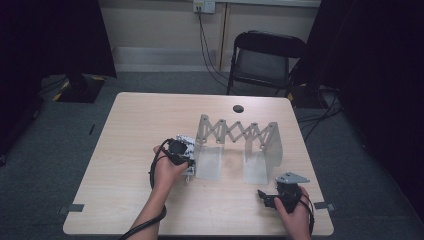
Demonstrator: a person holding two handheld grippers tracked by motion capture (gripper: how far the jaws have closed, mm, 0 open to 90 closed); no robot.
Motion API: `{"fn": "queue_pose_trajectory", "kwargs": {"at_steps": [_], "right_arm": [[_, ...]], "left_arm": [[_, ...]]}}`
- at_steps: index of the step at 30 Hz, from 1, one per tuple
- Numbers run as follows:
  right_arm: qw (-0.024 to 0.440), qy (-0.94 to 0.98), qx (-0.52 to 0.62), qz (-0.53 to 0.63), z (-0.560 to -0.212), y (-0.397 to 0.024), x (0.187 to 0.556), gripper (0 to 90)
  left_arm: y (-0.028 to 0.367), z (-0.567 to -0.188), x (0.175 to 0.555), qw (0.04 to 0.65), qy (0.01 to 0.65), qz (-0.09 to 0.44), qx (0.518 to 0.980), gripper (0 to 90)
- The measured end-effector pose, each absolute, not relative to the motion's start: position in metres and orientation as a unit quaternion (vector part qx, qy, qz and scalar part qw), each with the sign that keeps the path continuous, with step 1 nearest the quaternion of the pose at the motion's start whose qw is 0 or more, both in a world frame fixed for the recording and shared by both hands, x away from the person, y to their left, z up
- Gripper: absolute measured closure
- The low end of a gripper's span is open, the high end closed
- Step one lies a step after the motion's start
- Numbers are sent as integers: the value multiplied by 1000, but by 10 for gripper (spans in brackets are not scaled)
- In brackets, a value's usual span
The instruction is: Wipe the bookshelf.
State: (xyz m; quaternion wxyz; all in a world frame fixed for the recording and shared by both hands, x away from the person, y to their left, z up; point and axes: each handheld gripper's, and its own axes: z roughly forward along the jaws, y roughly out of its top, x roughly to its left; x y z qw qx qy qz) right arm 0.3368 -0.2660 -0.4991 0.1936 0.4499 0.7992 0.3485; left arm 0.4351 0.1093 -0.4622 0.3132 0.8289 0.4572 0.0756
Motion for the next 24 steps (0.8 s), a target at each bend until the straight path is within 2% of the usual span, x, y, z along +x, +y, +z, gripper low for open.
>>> {"fn": "queue_pose_trajectory", "kwargs": {"at_steps": [24], "right_arm": [[194,800,449,348,-499,-266,337,128]], "left_arm": [[142,-466,389,315,457,71,829,771]]}}
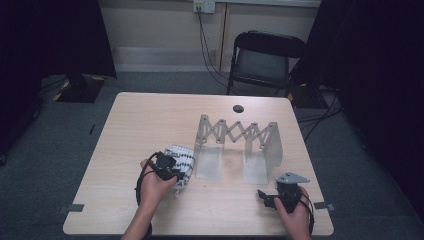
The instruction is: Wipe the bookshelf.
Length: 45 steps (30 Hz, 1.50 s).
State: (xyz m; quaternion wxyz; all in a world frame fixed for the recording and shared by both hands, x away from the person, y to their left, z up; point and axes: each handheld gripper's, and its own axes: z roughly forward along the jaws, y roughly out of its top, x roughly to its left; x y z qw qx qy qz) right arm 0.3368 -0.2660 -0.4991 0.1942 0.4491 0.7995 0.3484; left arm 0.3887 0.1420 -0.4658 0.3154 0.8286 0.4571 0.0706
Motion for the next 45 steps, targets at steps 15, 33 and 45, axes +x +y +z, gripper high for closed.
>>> {"fn": "queue_pose_trajectory", "kwargs": {"at_steps": [15,33,45], "right_arm": [[194,799,449,349,-499,-266,337,128],[194,799,449,349,-499,-266,337,128],[194,799,449,349,-499,-266,337,128]], "left_arm": [[165,-465,406,313,479,100,814,754],[171,-468,409,317,490,99,806,658],[171,-462,407,302,499,111,804,359]]}}
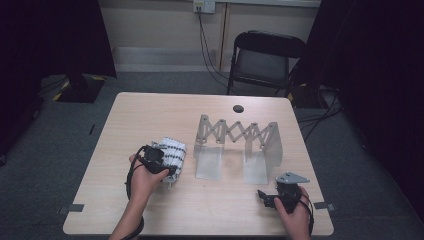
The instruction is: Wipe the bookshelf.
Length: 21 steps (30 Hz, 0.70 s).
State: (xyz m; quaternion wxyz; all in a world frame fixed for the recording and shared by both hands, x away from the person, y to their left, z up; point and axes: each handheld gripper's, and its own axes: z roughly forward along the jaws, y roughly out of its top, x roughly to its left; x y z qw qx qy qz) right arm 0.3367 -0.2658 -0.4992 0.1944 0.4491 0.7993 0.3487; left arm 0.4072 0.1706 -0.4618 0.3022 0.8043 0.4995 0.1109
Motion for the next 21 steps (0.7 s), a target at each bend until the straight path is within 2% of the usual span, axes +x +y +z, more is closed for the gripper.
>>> {"fn": "queue_pose_trajectory", "kwargs": {"at_steps": [8,21], "right_arm": [[194,799,449,349,-499,-266,337,128],[194,799,449,349,-499,-266,337,128]], "left_arm": [[167,-459,408,288,491,114,814,249],[173,-450,407,291,496,124,808,199]]}}
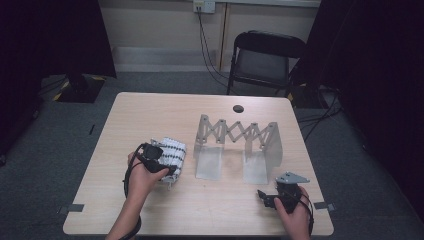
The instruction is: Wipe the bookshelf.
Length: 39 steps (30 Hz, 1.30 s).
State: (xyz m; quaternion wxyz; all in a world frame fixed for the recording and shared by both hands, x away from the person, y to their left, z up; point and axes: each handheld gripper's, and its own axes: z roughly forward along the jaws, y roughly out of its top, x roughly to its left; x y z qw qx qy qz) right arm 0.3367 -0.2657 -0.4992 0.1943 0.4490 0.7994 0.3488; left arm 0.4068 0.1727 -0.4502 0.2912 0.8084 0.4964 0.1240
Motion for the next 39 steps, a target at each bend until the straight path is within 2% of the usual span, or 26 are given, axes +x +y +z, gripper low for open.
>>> {"fn": "queue_pose_trajectory", "kwargs": {"at_steps": [10,39], "right_arm": [[194,799,449,349,-499,-266,337,128],[194,800,448,349,-499,-266,337,128]], "left_arm": [[180,-447,401,293,497,128,807,170],[201,-440,384,299,490,114,811,179]]}}
